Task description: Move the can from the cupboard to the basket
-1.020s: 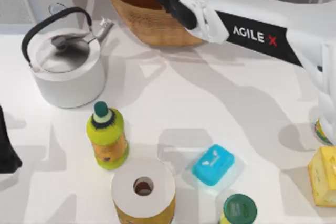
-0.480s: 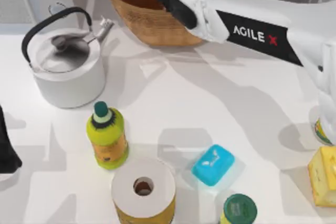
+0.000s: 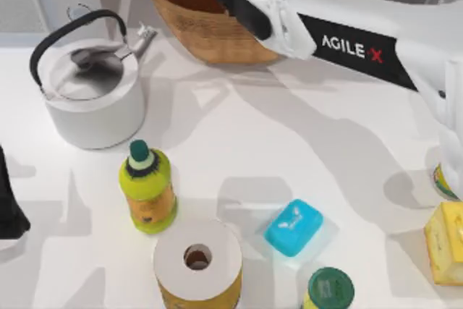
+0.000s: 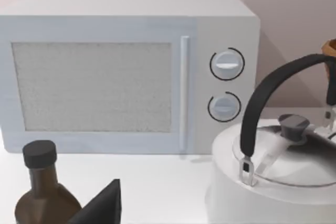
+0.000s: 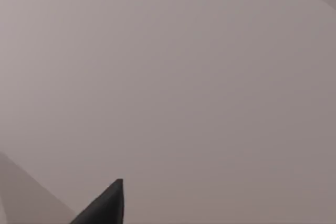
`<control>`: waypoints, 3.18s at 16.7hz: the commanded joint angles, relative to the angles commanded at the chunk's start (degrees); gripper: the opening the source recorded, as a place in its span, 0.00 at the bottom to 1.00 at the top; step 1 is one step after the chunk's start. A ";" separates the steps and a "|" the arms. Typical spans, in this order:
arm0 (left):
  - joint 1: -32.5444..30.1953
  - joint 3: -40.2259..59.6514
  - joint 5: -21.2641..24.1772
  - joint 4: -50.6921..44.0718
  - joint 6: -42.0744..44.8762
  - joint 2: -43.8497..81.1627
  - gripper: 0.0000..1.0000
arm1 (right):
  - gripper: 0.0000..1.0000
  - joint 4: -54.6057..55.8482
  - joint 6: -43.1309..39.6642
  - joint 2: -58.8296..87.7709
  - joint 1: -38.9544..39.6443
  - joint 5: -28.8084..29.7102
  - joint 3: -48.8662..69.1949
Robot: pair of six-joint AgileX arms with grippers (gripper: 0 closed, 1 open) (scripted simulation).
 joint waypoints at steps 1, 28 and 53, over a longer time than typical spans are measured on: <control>0.00 0.00 0.00 0.00 0.00 0.00 1.00 | 1.00 0.00 0.00 0.00 0.00 0.00 0.00; 0.00 0.00 0.00 0.00 0.00 0.00 1.00 | 1.00 -2.95 0.23 -29.27 -8.27 -15.39 -30.90; 0.00 0.00 0.00 0.00 0.00 0.00 1.00 | 1.00 -22.52 -1.53 -140.13 -35.48 -36.95 -116.32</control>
